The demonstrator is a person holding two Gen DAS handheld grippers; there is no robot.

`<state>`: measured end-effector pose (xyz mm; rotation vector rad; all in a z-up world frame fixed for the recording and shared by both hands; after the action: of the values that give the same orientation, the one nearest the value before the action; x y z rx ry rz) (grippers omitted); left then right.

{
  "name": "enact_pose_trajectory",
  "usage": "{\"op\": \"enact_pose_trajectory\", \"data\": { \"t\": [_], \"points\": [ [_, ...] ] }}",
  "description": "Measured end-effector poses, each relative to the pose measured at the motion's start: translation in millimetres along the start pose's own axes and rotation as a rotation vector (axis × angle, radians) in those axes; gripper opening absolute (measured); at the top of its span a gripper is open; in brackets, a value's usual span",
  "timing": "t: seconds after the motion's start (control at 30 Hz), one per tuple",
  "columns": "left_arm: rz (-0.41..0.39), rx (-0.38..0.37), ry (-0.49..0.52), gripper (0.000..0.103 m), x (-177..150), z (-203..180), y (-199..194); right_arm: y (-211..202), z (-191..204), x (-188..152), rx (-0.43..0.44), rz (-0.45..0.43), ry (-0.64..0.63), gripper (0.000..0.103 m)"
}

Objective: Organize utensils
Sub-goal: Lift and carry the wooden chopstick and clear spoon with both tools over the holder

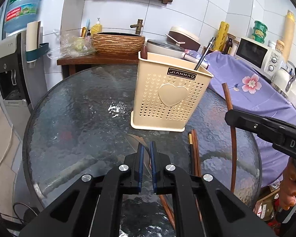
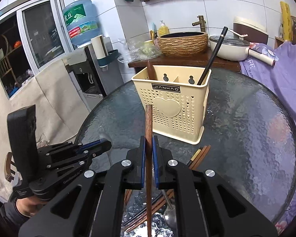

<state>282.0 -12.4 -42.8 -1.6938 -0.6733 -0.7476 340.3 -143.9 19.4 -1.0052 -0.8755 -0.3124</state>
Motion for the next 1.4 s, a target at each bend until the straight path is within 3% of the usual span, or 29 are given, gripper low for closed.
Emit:
{"op": "enact_pose_trajectory", "data": {
  "t": [0.6,0.73,1.03,1.2,1.4],
  "points": [
    [-0.075,-0.066,0.022,0.003,27.6,-22.8,-33.5,-45.8,5.1,22.5,0.056,-0.067,0.002,0.008],
    [-0.105,-0.072,0.025,0.003,42.9,-27.2,-41.1,-60.3,8.6,41.3,0.059,-0.123,-0.006,0.008],
    [-0.233,-0.057,0.015,0.003,113.3,-35.3,-60.0,-90.3,15.2,96.2,0.038,-0.237,-0.052,0.008],
    [-0.301,-0.036,-0.016,0.003,156.6,-32.9,-62.1,-112.0,7.5,140.5,0.035,-0.355,-0.007,0.008],
    [-0.452,0.016,-0.039,0.003,213.6,-28.9,-71.5,-126.4,-6.2,191.1,-0.037,-0.473,0.033,0.008]
  ]
}}
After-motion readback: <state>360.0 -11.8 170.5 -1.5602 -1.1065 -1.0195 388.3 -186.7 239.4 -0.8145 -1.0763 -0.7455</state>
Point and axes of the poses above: each gripper's, at about its wrist camera, not at the fingertips, and y roughly the way its jaws point, z to its left, x to its top, the point moved 9 cm from there along y, roughly the way its jaws point
